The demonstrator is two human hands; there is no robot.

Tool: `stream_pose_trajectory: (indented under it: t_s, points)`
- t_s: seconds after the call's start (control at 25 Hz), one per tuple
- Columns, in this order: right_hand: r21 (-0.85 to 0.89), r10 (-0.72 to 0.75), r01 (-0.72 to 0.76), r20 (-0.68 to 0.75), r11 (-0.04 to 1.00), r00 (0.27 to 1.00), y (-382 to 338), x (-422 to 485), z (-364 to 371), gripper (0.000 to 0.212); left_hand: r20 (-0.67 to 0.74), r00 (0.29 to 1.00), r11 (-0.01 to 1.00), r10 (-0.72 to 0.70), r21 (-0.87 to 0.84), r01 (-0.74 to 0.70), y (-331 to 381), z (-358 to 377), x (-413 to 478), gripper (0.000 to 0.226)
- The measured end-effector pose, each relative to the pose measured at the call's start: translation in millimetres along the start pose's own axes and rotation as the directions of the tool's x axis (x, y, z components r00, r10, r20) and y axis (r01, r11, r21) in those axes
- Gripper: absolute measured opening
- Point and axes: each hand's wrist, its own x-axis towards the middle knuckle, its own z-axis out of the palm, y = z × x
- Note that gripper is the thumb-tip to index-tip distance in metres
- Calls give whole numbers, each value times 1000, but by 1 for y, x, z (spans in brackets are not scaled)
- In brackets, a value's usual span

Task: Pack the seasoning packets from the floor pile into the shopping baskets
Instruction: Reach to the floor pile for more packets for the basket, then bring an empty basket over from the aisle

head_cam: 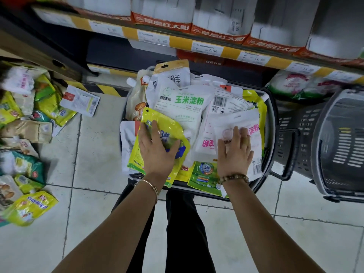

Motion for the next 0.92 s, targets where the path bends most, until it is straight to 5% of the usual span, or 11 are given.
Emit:
stream_pose_trajectory:
  t_s: [0.48, 0.92]
  points:
    - [-164, -51, 69, 111, 984, 993, -11, 7, 19, 66, 88, 996, 990, -12, 143, 0, -12, -1, 3, 101]
    - [-133, -22, 29, 56, 991, 998, -28, -3, 9, 65, 145, 989, 1000, 18, -28, -14, -22, -29, 3, 82]
